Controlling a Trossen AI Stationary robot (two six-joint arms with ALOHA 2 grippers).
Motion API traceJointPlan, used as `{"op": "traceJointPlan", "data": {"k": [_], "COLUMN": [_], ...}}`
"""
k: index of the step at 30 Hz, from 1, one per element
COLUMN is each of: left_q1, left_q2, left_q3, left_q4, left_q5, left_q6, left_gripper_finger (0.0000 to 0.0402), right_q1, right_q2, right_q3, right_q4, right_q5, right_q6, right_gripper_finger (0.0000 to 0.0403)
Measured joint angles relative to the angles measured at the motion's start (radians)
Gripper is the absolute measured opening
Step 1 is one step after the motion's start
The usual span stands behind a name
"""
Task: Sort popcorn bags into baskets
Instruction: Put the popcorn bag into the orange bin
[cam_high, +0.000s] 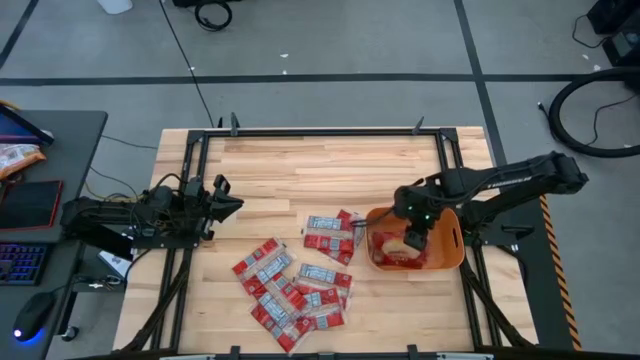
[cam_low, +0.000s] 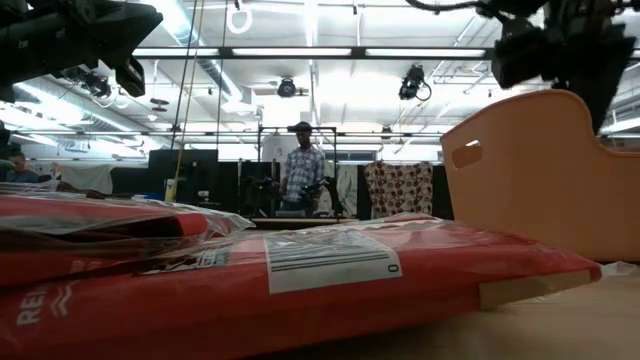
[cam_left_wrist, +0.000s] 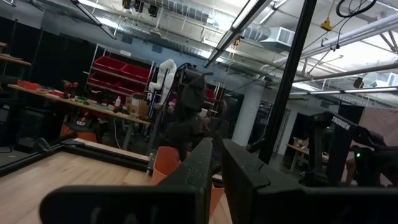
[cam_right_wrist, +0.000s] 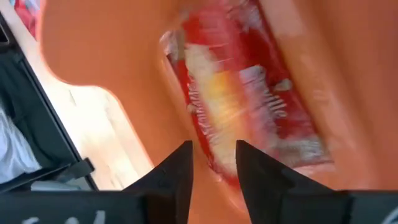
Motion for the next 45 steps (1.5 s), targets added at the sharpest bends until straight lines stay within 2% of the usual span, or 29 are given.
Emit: {"op": "traceJointPlan", "data": {"k": [4,10,13,20,28,33,38,42,45], "left_q1": [0.0,0.0,0.0,0.0,0.0,0.0,0.0,0.0,0.0], "left_q2": [0.0,0.0,0.0,0.0,0.0,0.0,0.0,0.0,0.0], "left_q3": [0.0,0.0,0.0,0.0,0.0,0.0,0.0,0.0,0.0], "left_q4": [0.0,0.0,0.0,-0.002,-0.004,-0.006,-0.008,-0.008,-0.008], "left_q5": [0.0,-0.014,-0.016,-0.026,-0.026,-0.026,-0.026,-0.026,-0.026], "left_q6": [0.0,0.0,0.0,0.001,0.001,0.01,0.015,0.016,0.016], "left_gripper_finger": [0.0036,0.0036,0.0036,0.0036,0.0036,0.0036,0.0036,0.0036,0.0036], "right_q1": [0.001,0.023,0.038,0.069,0.121,0.143,0.178,0.226,0.28], "right_q2": [0.0,0.019,0.057,0.264,0.547,0.704,0.844,0.937,0.986], "right_q3": [0.095,0.193,0.226,0.316,0.57,0.677,0.764,0.833,0.864], "right_q4": [-0.034,0.047,0.078,0.135,0.144,0.143,0.03,-0.085,-0.144], "right_q5": [0.101,0.337,0.414,0.44,0.57,0.528,0.518,0.578,0.682], "right_q6": [-0.004,-0.053,-0.104,-0.211,-0.415,-0.485,-0.538,-0.559,-0.541], "right_gripper_finger": [0.0127,0.0126,0.0126,0.0126,0.0126,0.0129,0.0141,0.0154,0.0159]}}
